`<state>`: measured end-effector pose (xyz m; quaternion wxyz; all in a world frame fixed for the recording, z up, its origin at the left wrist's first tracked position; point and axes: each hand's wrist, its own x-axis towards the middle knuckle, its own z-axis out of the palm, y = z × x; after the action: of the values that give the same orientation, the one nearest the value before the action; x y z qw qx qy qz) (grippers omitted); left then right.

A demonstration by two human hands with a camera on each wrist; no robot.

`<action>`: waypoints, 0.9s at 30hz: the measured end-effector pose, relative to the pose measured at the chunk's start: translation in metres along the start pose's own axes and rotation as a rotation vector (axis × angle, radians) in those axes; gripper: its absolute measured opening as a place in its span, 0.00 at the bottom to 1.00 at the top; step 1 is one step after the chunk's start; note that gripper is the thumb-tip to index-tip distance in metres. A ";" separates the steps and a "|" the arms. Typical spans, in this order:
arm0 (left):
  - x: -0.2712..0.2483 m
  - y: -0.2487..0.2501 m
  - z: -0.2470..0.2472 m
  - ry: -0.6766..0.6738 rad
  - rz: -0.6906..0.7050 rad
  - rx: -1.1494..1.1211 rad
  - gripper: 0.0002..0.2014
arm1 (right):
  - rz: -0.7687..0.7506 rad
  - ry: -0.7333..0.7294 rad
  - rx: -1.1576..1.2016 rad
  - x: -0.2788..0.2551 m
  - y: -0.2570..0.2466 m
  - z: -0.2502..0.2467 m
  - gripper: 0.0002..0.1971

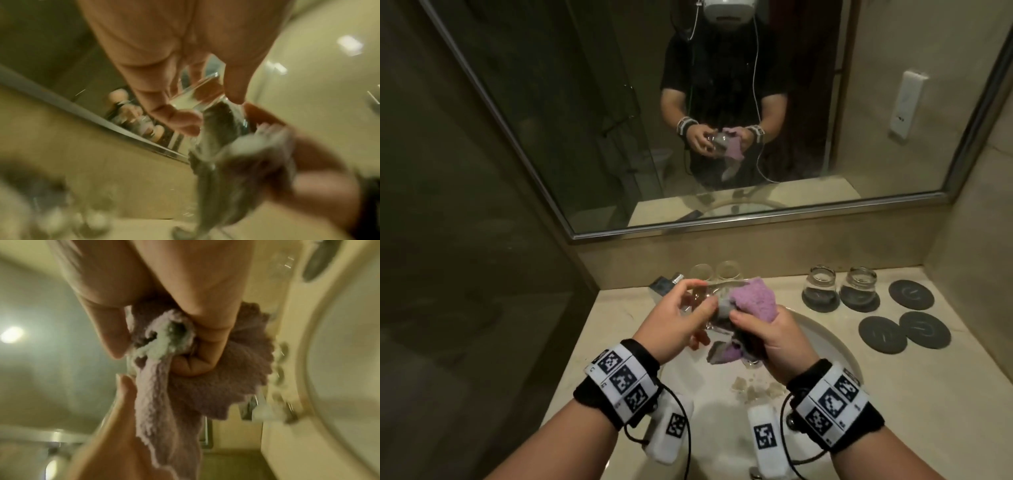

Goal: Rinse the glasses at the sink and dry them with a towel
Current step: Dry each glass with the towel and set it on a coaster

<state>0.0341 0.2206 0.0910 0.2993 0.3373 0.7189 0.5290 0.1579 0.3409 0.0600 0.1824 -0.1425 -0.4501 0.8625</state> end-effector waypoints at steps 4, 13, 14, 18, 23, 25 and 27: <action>-0.001 -0.005 -0.001 -0.087 0.327 0.382 0.24 | 0.095 -0.075 0.272 -0.004 -0.003 -0.005 0.12; 0.003 -0.005 0.016 -0.063 0.233 0.317 0.20 | 0.065 -0.041 0.190 -0.011 -0.009 -0.013 0.12; 0.002 -0.006 0.015 -0.099 0.341 0.446 0.23 | 0.091 -0.043 0.281 -0.011 -0.010 -0.014 0.14; 0.004 -0.001 0.021 -0.073 0.167 0.298 0.29 | 0.106 -0.001 0.318 -0.009 -0.012 -0.023 0.21; 0.002 -0.003 0.028 -0.064 0.189 0.310 0.16 | 0.097 0.008 0.201 -0.011 -0.013 -0.029 0.23; 0.000 -0.005 0.025 -0.107 0.384 0.548 0.24 | 0.129 -0.004 0.297 -0.013 -0.017 -0.032 0.23; -0.001 -0.001 0.027 -0.094 0.323 0.515 0.28 | 0.118 -0.026 0.304 -0.014 -0.018 -0.032 0.22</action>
<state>0.0560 0.2343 0.0829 0.1486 0.5362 0.7518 0.3539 0.1868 0.3672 0.0584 0.1449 -0.1283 -0.3075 0.9317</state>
